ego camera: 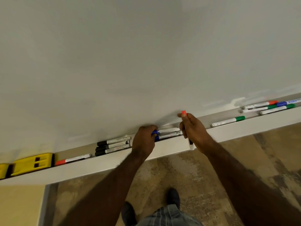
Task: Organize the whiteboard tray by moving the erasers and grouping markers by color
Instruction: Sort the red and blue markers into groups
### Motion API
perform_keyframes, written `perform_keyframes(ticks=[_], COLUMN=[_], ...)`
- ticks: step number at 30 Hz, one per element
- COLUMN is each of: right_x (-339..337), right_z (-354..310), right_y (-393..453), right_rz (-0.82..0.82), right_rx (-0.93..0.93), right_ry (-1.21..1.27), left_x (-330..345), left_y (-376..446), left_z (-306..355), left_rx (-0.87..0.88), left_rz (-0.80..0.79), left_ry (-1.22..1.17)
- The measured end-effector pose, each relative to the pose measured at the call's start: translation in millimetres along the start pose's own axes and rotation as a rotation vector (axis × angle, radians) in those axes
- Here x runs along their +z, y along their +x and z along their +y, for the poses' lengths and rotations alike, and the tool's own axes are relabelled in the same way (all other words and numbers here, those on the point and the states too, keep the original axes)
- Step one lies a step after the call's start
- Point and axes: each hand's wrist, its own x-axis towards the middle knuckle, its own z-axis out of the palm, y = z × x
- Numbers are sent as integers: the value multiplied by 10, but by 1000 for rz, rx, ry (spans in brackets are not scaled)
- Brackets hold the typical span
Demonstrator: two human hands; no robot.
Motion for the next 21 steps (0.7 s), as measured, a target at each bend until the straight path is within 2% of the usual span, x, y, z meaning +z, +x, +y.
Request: perform_keyframes(ticks=[4,6,8,10,12,13,17,19,21], right_x=[-17,-30,-6,72,174,225,392,481,532], right_z=[19,19,22,19,23,20,-39,-76,-98], right_y=[-53,-97,-136,-175,-210,-220,-202,-184,-158], right_rz=[-125,-177,-241,-317,-379,-387,-419,-442,-397], right_rx=[150,136,44,-42,-80,-103,-134,-141,-160], right_ry=[-92,-204,-435,-617,-615,-616,-577,-572,-580], left_x=[47,8,-79,-156,-187,-205,-310,-367,-440], left_y=[-45,-102,-188,-281,-381,-424,-495,-512,-544], left_z=[-16,-5,50,116,148,150,14,-85,-186], left_rx=[86,110,152,348,574,623,616,615,586], left_rz=[-27,28,122,180,161,131,65,75,99], left_ry=[65,61,42,176,314,337,342,364,385])
